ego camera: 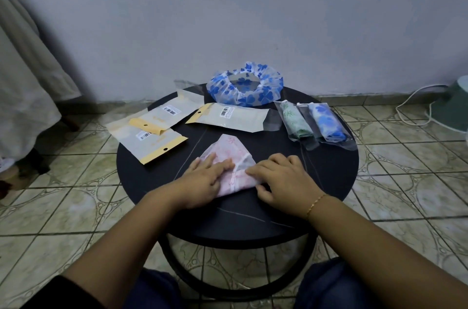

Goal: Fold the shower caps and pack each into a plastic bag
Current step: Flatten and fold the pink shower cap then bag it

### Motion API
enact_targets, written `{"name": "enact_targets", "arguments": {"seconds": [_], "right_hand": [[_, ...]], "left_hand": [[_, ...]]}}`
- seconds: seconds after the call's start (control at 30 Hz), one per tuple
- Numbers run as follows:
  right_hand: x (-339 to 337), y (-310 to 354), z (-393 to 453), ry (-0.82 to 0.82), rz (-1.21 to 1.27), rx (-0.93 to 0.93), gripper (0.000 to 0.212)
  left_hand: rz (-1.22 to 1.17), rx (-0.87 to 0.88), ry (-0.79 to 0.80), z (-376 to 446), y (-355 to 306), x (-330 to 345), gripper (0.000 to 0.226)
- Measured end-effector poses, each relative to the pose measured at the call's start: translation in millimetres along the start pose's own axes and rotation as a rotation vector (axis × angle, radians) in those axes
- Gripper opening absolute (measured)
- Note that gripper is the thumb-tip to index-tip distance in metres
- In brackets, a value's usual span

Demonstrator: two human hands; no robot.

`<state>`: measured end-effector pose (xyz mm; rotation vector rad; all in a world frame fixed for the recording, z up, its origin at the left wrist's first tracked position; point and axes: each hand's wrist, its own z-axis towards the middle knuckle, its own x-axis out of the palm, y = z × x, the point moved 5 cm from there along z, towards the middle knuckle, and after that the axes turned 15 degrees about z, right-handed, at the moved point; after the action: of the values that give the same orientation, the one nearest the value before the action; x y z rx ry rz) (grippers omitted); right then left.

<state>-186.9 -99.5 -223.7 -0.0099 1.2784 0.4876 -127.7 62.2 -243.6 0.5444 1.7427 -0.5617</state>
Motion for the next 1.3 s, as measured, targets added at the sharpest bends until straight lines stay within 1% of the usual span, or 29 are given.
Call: {"name": "enact_targets", "arguments": {"seconds": [0.07,0.13,0.23,0.33,0.37,0.4,0.43,0.5,0.53,0.57,0.6,0.7,0.73,0.77,0.8,0.87,0.9,0.93,0.97,1.07,1.13,1.2,1.3], "right_hand": [[-1,0,2,-0.008,-0.005,-0.009,0.041],[-2,1,2,-0.01,0.008,-0.014,0.041],[-1,1,0,0.035,0.061,-0.002,0.042],[0,5,-4,0.088,0.087,-0.007,0.044],[1,6,-5,0.109,0.09,-0.002,0.046],[2,6,-6,0.115,0.092,0.0,0.047],[2,6,-6,0.113,0.094,0.001,0.047],[3,6,-6,0.107,0.093,0.002,0.046],[3,6,-5,0.107,0.092,0.0,0.046],[4,6,-4,0.114,0.09,-0.001,0.047],[4,6,-3,0.125,0.09,0.0,0.047],[4,7,0,0.14,0.1,0.009,0.051],[4,7,1,0.137,0.105,0.011,0.052],[4,7,2,0.128,0.109,0.01,0.053],[4,6,2,0.117,0.115,0.005,0.052],[3,7,2,0.1,0.132,-0.013,0.051],[2,7,3,0.095,0.146,-0.02,0.051],[1,8,3,0.087,0.162,-0.021,0.051],[-1,8,4,0.077,0.188,-0.011,0.05],[-2,3,5,0.081,0.386,0.101,0.031],[-2,-4,4,0.051,0.521,0.199,0.028],[-1,-10,3,0.029,0.614,0.269,0.024],[-1,-15,5,-0.02,0.723,0.328,0.018]], "left_hand": [[-0.026,0.027,0.02,0,-2,-2,0.059],[-0.073,0.021,0.001,0,-1,-3,0.057],[-0.2,-0.013,-0.031,-3,4,-4,0.051],[-0.274,-0.003,-0.061,-10,4,-9,0.054],[-0.237,-0.005,-0.087,-12,4,-12,0.053],[-0.139,-0.002,-0.131,-15,5,-15,0.051],[-0.022,-0.004,-0.179,-16,7,-17,0.054],[0.159,-0.017,-0.263,-19,10,-22,0.073],[0.202,-0.018,-0.279,-20,12,-23,0.078],[0.214,-0.01,-0.291,-19,13,-22,0.077],[0.194,0.012,-0.302,-18,13,-21,0.071],[0.029,0.003,-0.295,-18,14,-25,0.035],[0.015,-0.002,-0.293,-17,14,-29,0.03],[0.031,0.009,-0.284,-17,13,-33,0.029],[0.064,0.025,-0.257,-18,11,-36,0.04],[0.17,0.036,-0.167,-18,8,-39,0.069],[0.214,0.025,-0.129,-18,9,-38,0.077],[0.237,0.012,-0.107,-17,9,-38,0.078],[0.23,-0.001,-0.101,-17,10,-38,0.072],[0.132,-0.016,-0.11,-19,11,-40,0.043],[0.037,-0.028,-0.111,-20,14,-40,0.032],[-0.107,-0.073,-0.125,-22,20,-41,0.021],[-0.209,-0.118,-0.145,-23,25,-42,0.015]]}}
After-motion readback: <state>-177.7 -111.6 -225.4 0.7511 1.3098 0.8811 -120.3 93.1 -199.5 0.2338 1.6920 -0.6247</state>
